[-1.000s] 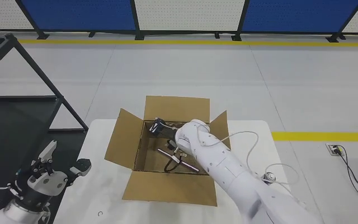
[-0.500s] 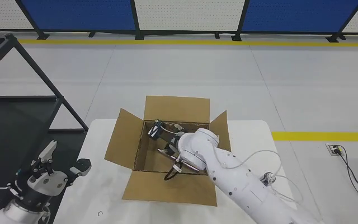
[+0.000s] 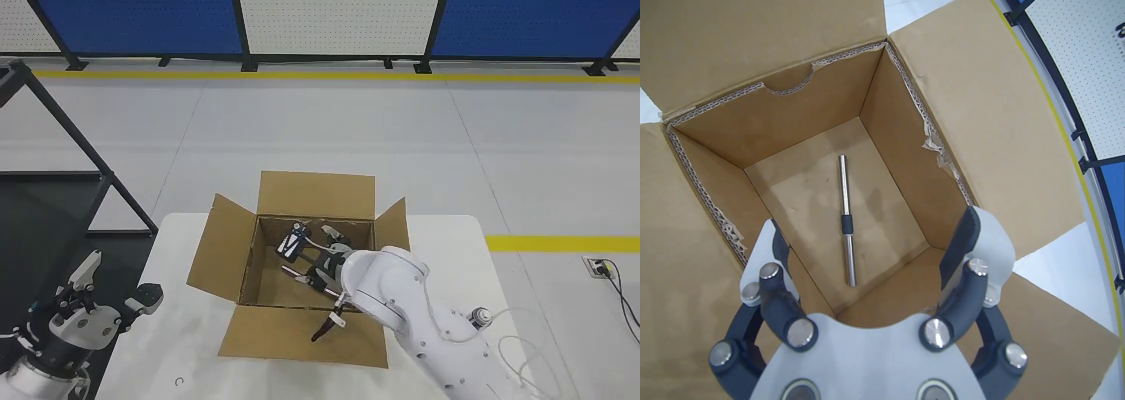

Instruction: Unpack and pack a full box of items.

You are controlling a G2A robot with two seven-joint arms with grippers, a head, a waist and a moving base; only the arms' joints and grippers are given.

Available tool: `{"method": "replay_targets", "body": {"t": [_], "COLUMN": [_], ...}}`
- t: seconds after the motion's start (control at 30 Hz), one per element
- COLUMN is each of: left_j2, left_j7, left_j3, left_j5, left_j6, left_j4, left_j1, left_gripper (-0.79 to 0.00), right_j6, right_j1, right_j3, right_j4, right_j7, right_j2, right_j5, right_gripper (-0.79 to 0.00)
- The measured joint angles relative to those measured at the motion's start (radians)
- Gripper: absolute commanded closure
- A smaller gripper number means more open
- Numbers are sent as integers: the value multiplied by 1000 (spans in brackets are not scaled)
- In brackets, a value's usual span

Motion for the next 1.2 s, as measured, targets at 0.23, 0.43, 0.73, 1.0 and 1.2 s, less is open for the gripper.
{"method": "replay_targets", "body": {"t": [0.23,0.43,0.73,1.0,1.2], "left_j2": [0,5,17,20,20], "left_j7": [1,-8,-113,-123,-120], "left_j3": [1,29,72,113,116], "left_j5": [0,18,90,123,122], "left_j6": [1,50,13,-53,-56], "left_j4": [1,23,59,76,78], "left_j1": [1,-10,-42,-68,-69], "left_gripper": [-785,-785,-785,-785,-785], "right_j6": [0,-85,-278,-368,-358], "right_j1": [-1,-56,-312,-570,-580], "right_j3": [0,64,302,530,542], "right_j4": [-1,-78,-376,-581,-587], "right_j7": [-1,-121,-250,-330,-326], "right_j2": [0,16,86,131,133], "right_j5": [1,35,13,39,39], "right_gripper": [-785,-785,-785,-785,-785]}}
